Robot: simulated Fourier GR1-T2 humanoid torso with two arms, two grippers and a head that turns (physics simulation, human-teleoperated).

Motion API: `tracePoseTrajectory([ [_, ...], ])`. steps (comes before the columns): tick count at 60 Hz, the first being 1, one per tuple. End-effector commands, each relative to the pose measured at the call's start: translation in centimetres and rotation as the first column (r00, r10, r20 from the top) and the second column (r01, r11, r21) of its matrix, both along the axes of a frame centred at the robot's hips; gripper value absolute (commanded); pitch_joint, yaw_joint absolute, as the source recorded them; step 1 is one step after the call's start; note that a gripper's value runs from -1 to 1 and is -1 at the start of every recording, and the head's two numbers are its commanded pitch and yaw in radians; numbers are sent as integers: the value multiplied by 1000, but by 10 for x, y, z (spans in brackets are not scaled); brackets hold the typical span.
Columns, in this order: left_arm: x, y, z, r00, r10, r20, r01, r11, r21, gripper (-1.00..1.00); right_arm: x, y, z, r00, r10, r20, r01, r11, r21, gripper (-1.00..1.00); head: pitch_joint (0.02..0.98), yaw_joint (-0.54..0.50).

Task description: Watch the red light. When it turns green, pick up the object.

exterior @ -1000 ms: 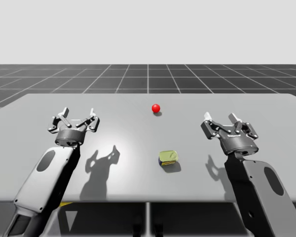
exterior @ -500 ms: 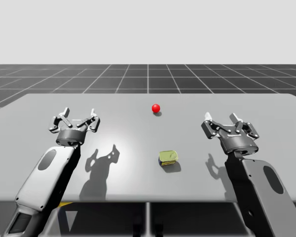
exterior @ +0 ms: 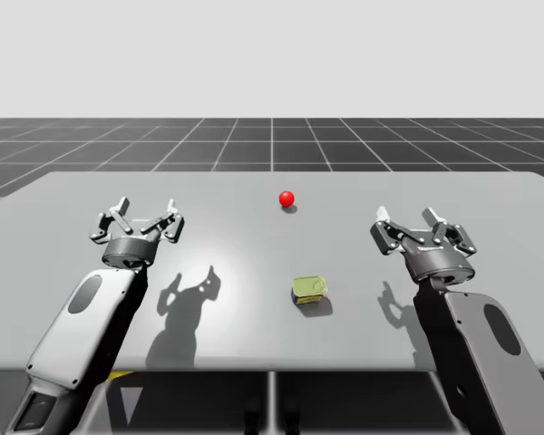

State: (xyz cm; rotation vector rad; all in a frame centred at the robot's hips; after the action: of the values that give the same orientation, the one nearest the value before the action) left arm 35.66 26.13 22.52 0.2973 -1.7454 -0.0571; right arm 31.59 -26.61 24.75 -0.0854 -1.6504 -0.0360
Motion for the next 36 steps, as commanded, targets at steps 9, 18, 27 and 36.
tracePoseTrajectory([
  [9, -2, -2, 1, 1000, -9, 1, 9, 1000, -6, -1000, 0, 0, 0, 1000, -2, 0, 2, 1000, -5, -1000, 557, -69],
  [18, -2, -3, 1, 1000, -10, 1, 10, 1000, -7, -1000, 1, 0, 0, 1000, -2, 1, 2, 1000, -5, -1000, 556, -70],
  [27, -2, -3, 1, 1000, -10, 1, 10, 1000, -6, -1000, 1, 0, 0, 1000, -4, 1, 4, 1000, -6, -1000, 557, -71],
  [36, -2, -3, 1, 1000, -10, 1, 10, 1000, -6, -1000, 0, 0, 0, 1000, -7, 3, 7, 1000, -6, -1000, 557, -71],
])
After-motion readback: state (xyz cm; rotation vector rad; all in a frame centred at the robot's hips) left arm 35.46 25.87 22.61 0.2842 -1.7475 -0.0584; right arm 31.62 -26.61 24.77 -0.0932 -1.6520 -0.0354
